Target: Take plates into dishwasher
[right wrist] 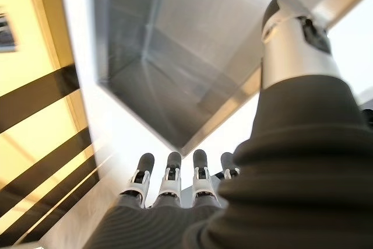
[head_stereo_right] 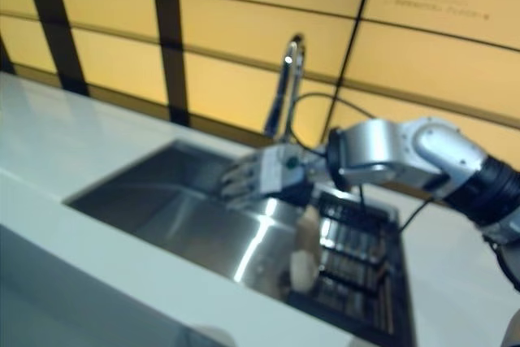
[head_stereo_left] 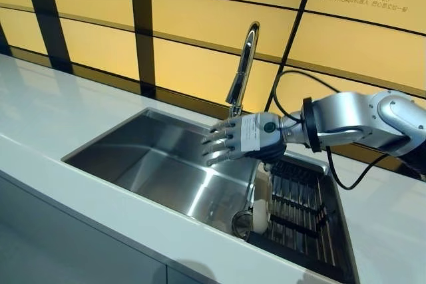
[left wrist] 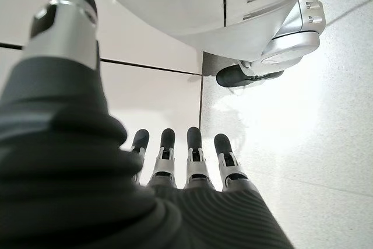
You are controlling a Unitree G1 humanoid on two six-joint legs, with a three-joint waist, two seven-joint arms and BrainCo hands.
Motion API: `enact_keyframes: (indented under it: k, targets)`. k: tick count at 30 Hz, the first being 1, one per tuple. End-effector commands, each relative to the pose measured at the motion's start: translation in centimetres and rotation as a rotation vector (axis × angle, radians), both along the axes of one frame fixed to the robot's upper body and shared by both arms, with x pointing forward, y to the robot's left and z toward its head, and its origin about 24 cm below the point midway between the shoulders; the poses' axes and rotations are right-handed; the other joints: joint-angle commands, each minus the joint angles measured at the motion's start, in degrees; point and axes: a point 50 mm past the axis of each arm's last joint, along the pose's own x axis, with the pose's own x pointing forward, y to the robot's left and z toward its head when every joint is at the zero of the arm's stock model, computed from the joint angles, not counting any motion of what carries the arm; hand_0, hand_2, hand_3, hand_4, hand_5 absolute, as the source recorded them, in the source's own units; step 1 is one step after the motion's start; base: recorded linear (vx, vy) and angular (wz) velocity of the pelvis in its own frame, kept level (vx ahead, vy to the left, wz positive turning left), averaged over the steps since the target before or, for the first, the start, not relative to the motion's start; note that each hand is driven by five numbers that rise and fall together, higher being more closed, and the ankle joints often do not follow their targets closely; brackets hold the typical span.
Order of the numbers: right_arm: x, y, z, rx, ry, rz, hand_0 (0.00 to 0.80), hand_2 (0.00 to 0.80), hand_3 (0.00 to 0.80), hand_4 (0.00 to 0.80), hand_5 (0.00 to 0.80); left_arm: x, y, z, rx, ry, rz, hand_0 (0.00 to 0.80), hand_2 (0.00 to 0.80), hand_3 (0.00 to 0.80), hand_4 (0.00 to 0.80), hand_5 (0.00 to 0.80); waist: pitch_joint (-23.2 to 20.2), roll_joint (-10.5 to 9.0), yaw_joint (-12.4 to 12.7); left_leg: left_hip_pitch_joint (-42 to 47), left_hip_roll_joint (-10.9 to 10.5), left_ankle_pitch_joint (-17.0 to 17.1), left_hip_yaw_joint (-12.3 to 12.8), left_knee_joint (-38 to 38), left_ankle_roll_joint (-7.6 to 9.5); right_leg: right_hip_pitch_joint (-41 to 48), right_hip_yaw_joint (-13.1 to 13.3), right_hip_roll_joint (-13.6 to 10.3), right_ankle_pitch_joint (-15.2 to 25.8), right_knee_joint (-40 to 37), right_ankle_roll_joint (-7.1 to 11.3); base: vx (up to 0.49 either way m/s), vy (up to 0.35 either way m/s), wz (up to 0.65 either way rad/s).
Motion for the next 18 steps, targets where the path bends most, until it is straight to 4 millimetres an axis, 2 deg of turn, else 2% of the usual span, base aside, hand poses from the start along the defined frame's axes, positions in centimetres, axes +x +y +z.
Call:
enact_keyframes:
  k: [1,10,18]
  targets:
    - [0.9,-1.6,0.1,0.014,0.036,-0.084,0.0,0.0,0.0,0.0,0.0,2.9,-0.3,0.7,-0.008,-0.077,-0.052,0.0,0.0,0.0,0.0,0.0,1.38,-1.21,2.02,-0.64,0.43,-0.26,0.61,0.34,-0.87,1.98,-2.82,0.3,-1.0,0.7,1.21,0.0,0.0,0.0]
    - [1.7,-3.8,-2.2,-0.021,0.138,-0.185,0.0,0.0,0.0,0.0,0.0,2.8,0.2,0.8,-0.004,-0.086,-0.037,0.0,0.0,0.0,0.0,0.0,2.16,-1.12,1.5,-0.61,0.41,-0.1,0.62,0.22,-0.77,2.11,-2.8,0.27,-1.12,0.83,1.1,0.0,0.0,0.0]
    - [2.1,-4.4,-2.7,-0.049,0.149,-0.218,0.0,0.0,0.0,0.0,0.0,2.7,0.3,0.8,-0.006,-0.091,-0.028,0.0,0.0,0.0,0.0,0.0,2.36,-1.32,1.35,-0.38,0.42,-0.03,0.78,0.17,-0.72,2.32,-2.45,0.34,-1.14,0.87,1.1,0.0,0.0,0.0]
